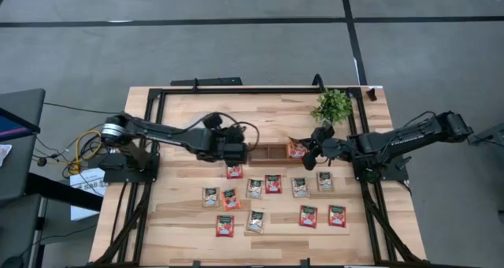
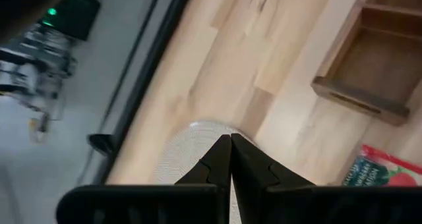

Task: Pick & Place Tea
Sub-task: Put the orange tea bag into the right section of the wooden organizer

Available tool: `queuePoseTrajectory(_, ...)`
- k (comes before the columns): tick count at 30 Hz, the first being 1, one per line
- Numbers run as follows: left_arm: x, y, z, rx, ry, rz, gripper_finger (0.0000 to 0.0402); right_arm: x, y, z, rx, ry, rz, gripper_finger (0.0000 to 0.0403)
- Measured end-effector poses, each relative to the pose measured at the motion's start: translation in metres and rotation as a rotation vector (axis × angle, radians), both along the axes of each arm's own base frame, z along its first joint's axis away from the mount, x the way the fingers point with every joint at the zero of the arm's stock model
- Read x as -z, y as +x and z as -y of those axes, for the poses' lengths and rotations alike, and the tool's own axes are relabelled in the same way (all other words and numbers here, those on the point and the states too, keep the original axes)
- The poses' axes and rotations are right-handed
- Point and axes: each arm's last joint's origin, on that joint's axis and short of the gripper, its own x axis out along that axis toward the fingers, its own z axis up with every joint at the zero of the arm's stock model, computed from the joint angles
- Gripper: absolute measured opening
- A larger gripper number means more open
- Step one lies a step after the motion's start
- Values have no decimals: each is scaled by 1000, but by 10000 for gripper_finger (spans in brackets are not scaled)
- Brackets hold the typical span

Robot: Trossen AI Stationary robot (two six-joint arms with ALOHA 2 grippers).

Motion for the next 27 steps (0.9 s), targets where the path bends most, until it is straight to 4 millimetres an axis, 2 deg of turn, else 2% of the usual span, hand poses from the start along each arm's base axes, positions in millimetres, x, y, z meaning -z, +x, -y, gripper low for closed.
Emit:
queuePoseTrajectory(8,5,-58,-3,-29,-146,252,0,23,-6,5,81,78,61,0)
queuePoseTrajectory(12,1,-85,-5,-49,-185,356,0,28,-5,5,78,100,171,0)
queuePoseTrajectory(16,-5,-109,-7,-58,-200,428,0,33,-8,6,86,96,156,0)
queuePoseTrajectory(20,-7,-128,-9,-68,-221,529,0,35,-9,7,110,74,135,0)
queuePoseTrajectory(27,9,-150,-10,-46,-302,684,0,41,-8,7,148,62,109,0)
